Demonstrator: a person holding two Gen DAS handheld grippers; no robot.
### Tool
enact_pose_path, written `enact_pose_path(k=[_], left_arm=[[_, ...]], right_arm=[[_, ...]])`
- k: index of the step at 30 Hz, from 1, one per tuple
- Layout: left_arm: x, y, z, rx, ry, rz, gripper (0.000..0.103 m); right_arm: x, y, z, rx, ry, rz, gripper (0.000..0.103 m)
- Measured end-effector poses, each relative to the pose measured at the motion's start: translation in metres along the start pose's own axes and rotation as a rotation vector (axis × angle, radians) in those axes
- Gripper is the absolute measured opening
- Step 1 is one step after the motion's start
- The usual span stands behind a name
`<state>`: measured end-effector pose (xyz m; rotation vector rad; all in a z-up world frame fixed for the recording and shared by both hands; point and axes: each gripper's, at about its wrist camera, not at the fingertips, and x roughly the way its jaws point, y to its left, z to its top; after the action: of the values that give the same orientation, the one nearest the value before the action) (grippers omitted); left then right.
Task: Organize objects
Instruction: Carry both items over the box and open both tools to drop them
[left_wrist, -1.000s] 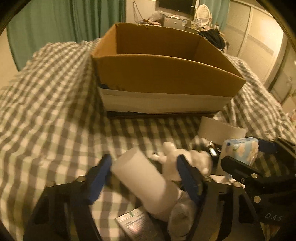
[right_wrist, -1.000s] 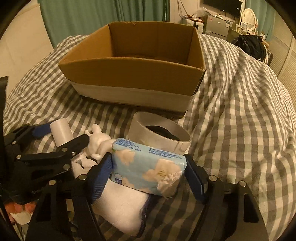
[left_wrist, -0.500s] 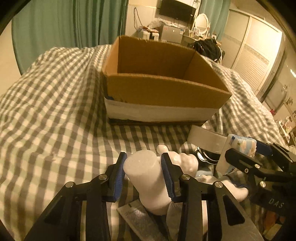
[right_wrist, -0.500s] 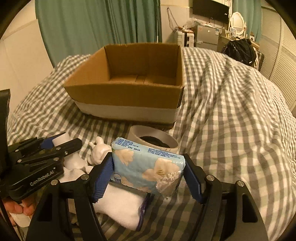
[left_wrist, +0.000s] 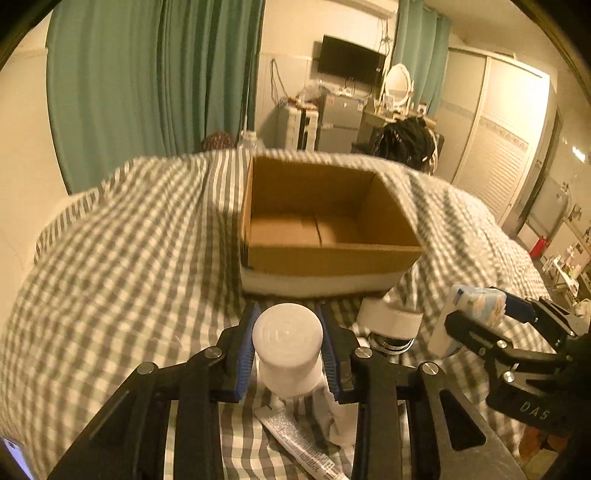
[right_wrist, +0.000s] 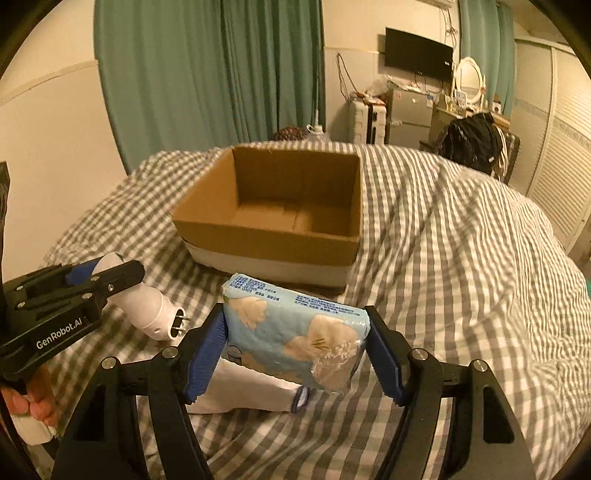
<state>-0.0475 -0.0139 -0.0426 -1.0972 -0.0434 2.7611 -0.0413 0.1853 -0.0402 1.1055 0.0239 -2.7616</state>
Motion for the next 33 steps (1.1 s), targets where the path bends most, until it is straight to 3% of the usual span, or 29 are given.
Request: enact_pose_path(k=[10,17,24,33], left_arm=[[-0.022,-0.012,0.073,0.07,-0.122,0.021,0.032],[-0.001,-0.015,0.137,0.097,-0.167,0.043,0.032],[0.06,-0.015,0.176,0.104,-0.122,0.038,0.032],[0.153,-0.008,0.171,0.112,-0.008,0.039,0.032]], right_arm=[[-0.035,0.01,0.064,-0.098,-0.135,-0.051,0.071],[-0.027,-0.002,0.127,-0.079,-0.169,-0.016,0.071],[0.028,-0.012,0.172,-0.061,-0.131,0.001,0.071],[0.127,-0.037,0.175,-0.014,-0.013,0.034,0.071]])
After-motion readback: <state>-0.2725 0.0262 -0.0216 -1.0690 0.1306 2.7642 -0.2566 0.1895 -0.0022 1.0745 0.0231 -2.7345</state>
